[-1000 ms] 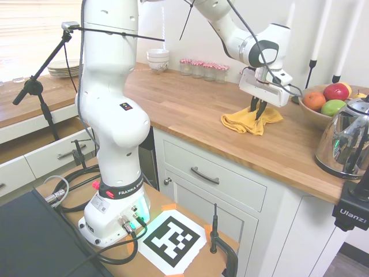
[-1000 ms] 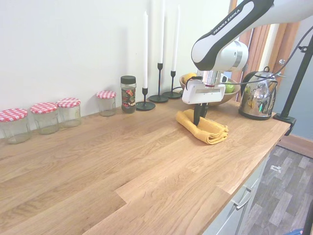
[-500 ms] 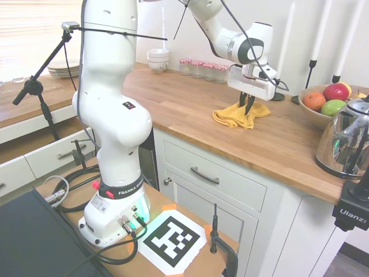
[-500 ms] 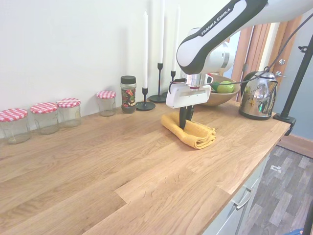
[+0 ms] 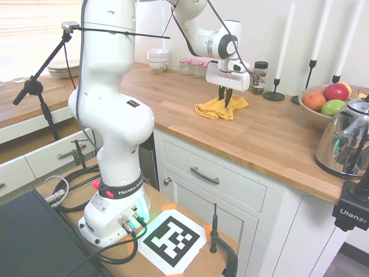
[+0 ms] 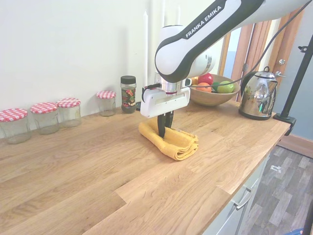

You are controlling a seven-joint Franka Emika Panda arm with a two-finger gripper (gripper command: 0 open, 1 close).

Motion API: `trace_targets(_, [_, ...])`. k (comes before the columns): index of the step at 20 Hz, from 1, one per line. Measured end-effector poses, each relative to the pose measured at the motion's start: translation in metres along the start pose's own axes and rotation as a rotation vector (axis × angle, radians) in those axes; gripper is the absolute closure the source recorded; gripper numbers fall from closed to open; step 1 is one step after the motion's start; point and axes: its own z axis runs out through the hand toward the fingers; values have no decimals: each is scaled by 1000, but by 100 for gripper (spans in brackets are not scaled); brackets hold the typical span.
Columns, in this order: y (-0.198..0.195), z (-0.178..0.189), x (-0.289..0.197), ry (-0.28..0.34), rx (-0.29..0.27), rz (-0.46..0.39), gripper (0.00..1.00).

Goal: Wipe the counter

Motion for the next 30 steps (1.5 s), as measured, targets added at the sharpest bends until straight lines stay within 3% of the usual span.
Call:
trace_targets(18, [-117, 1, -157, 122, -20, -193, 100])
trace_targets(30, [-149, 4, -230, 204, -33, -278, 100])
